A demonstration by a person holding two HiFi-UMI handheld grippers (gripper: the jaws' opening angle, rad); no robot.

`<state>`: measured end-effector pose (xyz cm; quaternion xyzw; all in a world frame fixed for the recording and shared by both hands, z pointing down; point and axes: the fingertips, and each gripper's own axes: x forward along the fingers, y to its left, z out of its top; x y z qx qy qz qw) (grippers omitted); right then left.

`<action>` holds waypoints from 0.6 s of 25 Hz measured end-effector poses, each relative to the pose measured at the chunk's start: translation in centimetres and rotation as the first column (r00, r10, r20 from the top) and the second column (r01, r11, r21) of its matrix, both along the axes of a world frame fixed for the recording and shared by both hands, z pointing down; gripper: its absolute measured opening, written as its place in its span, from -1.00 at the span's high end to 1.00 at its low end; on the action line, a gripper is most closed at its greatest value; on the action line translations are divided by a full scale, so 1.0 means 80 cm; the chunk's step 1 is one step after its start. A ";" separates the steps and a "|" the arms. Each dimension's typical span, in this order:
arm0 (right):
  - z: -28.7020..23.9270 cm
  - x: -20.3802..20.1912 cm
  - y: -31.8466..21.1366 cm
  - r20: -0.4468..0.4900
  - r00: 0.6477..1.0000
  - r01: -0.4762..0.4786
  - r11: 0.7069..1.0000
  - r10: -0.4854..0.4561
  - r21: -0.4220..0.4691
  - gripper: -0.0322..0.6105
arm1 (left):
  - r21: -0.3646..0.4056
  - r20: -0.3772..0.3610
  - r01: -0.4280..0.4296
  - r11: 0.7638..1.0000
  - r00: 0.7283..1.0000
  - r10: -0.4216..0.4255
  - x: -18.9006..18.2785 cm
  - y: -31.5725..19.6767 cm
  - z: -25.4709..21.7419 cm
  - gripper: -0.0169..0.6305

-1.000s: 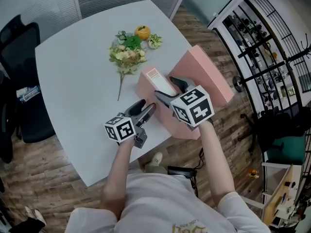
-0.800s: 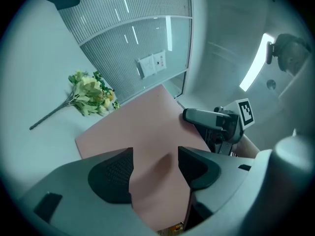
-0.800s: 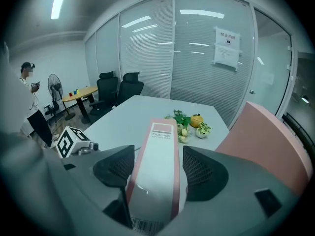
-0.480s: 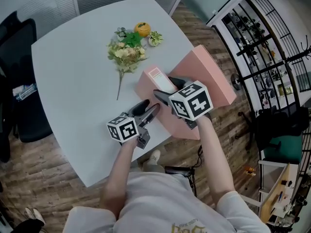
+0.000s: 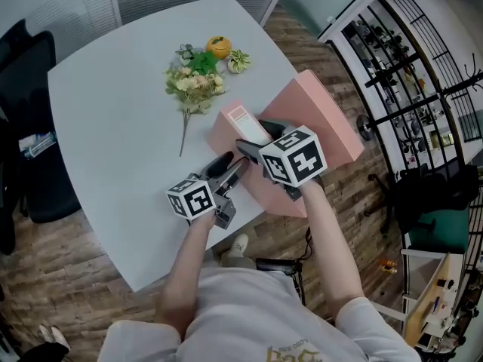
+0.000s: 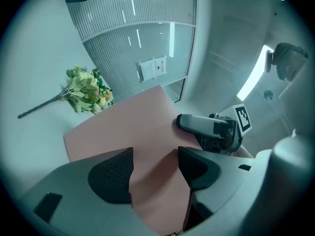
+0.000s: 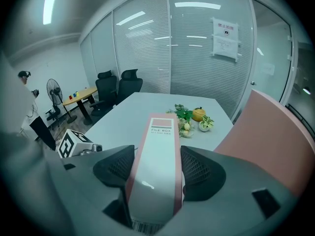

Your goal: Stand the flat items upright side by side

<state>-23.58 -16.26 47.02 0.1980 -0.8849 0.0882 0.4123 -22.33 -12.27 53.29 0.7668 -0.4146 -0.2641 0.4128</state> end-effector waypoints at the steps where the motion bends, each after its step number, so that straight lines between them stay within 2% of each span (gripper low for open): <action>1: 0.000 0.000 0.000 0.002 1.000 -0.002 1.000 0.002 0.001 -0.06 | -0.003 -0.005 0.003 1.000 1.000 -0.003 0.000 0.000 0.000 0.11; 15: -0.008 0.002 0.010 0.016 1.000 -0.001 0.999 0.000 0.035 -0.05 | -0.012 -0.007 -0.001 1.000 1.000 0.000 0.001 0.009 -0.003 0.11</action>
